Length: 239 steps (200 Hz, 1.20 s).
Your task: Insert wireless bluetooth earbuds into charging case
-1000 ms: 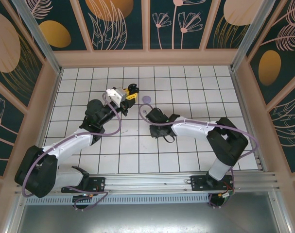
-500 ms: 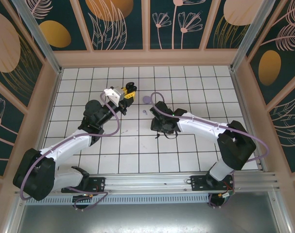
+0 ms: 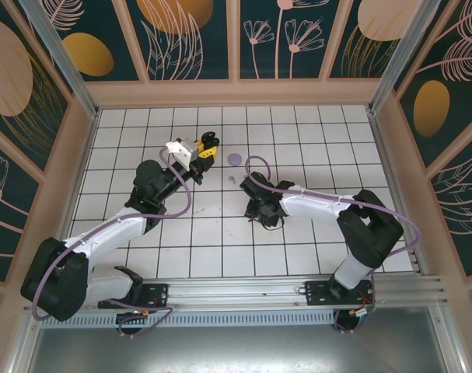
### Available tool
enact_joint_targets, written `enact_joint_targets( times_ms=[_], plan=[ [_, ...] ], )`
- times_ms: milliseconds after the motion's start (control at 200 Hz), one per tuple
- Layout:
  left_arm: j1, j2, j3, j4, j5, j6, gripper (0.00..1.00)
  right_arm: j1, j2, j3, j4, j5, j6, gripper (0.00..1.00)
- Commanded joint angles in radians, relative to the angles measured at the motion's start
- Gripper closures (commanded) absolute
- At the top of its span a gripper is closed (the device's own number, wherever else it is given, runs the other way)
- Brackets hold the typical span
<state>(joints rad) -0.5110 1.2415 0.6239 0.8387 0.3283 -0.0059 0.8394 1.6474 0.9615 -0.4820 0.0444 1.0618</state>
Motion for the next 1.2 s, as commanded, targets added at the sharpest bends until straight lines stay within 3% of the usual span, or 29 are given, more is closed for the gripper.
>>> enact_joint_targets(
  times_ms=[0,460,1191],
  plan=[
    [-0.004,-0.001,-0.016,0.077,0.018,-0.026,1.00,0.006,0.040,0.035,-0.001,0.021,0.042,0.59],
    [-0.004,0.010,-0.035,0.103,0.023,-0.012,1.00,0.006,0.141,0.114,-0.018,0.038,0.023,0.64],
    [-0.004,0.021,-0.041,0.122,0.027,-0.016,1.00,0.043,0.210,0.137,-0.043,0.061,-0.002,0.81]
  ],
)
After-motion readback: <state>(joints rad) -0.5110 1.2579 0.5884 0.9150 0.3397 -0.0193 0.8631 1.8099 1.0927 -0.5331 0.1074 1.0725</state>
